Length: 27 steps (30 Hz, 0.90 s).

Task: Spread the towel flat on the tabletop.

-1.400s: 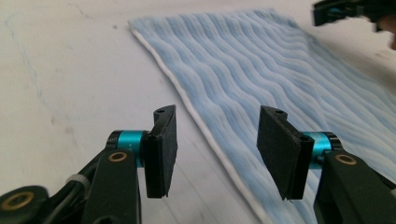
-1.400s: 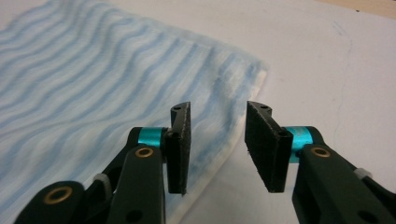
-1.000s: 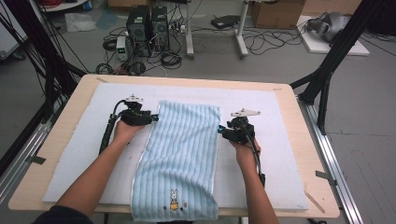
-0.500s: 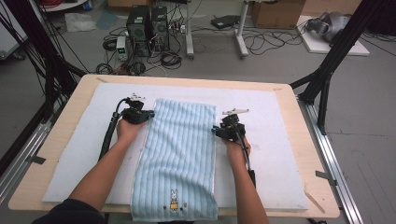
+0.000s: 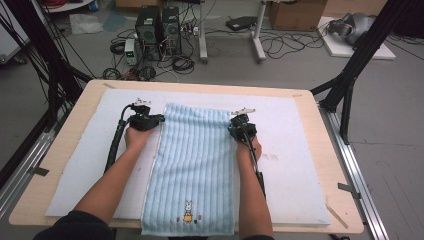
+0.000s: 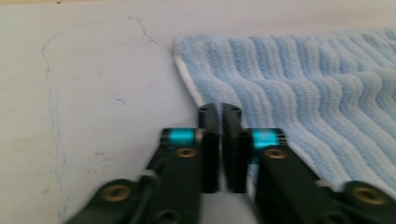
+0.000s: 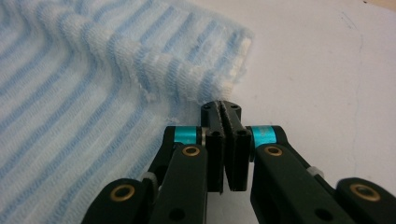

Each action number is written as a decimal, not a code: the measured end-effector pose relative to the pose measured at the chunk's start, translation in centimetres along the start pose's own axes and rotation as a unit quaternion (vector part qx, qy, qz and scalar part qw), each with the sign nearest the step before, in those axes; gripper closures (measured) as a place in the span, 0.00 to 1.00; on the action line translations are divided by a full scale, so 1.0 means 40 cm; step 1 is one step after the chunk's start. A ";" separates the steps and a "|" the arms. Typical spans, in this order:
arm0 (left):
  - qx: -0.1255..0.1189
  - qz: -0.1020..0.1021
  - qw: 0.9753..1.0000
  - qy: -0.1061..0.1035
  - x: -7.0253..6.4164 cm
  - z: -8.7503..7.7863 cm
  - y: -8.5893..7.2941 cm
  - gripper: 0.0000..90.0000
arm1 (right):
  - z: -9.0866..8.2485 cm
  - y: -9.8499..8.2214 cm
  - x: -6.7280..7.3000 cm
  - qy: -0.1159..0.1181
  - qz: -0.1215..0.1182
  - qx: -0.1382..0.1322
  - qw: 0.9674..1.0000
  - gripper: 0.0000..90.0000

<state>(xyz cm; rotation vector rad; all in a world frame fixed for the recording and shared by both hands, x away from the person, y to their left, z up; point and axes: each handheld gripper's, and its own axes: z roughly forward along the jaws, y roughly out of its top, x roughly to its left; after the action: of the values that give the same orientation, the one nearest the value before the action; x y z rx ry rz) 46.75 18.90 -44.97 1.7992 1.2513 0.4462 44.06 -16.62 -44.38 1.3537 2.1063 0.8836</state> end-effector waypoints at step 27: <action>0.049 0.112 0.990 -0.068 -0.114 -0.170 -0.137 0.85 | -0.234 -0.195 0.106 0.163 -0.058 0.003 0.985 0.77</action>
<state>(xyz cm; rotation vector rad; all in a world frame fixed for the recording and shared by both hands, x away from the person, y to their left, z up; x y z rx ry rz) 36.90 18.56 -44.84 2.0298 0.9974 0.3843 31.18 -17.53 -44.02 1.1374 2.4050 1.1111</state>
